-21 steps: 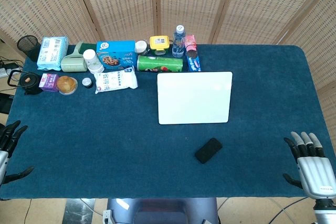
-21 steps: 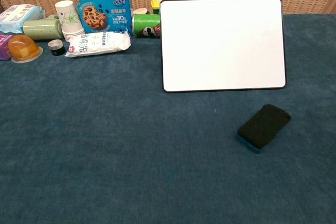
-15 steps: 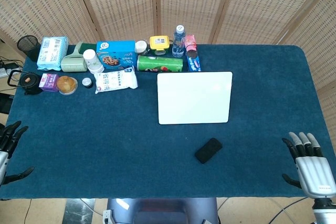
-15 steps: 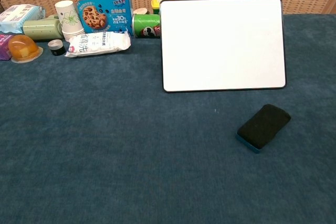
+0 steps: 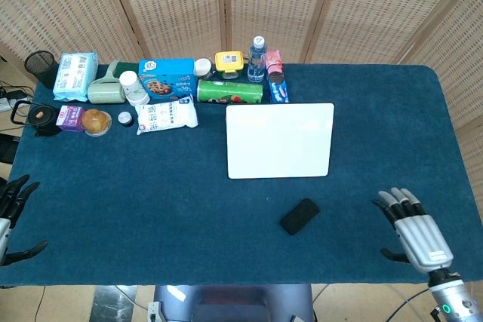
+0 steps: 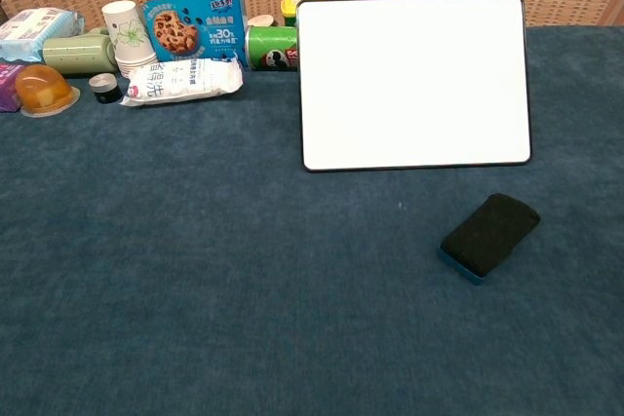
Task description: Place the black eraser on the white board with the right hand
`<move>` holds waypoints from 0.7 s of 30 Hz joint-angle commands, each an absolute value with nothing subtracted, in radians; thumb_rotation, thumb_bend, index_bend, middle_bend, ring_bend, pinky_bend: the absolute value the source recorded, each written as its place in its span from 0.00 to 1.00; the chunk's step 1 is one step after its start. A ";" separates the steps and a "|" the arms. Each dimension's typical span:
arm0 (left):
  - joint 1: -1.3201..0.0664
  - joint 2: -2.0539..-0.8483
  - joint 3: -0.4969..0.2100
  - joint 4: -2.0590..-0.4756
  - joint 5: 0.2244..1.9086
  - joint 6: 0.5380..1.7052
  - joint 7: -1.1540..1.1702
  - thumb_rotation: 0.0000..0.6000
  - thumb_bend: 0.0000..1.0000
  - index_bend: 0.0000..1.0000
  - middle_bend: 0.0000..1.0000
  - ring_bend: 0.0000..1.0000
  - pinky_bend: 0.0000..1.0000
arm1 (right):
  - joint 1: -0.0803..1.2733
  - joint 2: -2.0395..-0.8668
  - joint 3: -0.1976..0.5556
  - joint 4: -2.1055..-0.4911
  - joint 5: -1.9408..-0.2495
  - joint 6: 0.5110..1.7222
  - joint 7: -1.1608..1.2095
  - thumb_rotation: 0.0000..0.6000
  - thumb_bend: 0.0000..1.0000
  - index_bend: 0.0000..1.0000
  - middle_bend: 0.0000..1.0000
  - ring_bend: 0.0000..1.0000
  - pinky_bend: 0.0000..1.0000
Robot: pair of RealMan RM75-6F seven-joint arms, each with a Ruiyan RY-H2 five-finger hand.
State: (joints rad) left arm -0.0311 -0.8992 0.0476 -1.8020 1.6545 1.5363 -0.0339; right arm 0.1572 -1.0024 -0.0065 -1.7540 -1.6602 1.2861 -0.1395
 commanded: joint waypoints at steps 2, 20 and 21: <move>-0.033 -0.898 0.042 -1.813 1.638 1.531 -0.025 1.00 0.09 0.00 0.00 0.00 0.06 | 0.270 -1.082 -0.010 -1.639 -1.772 1.197 -0.073 1.00 0.00 0.19 0.15 0.10 0.13; -0.026 -0.880 0.040 -1.795 1.630 1.544 -0.109 1.00 0.08 0.00 0.00 0.00 0.06 | 0.490 -1.350 0.018 -1.509 -1.765 0.956 -0.148 1.00 0.03 0.25 0.25 0.17 0.22; -0.026 -0.879 0.040 -1.794 1.630 1.544 -0.114 1.00 0.09 0.00 0.00 0.00 0.06 | 0.495 -1.358 0.019 -1.500 -1.761 0.950 -0.154 1.00 0.03 0.25 0.25 0.17 0.22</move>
State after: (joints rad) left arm -0.0272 -0.8808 0.0397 -1.7969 1.6290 1.5419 -0.1084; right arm 0.4834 -1.3443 0.0145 -1.5143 -1.7691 0.9625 -0.1408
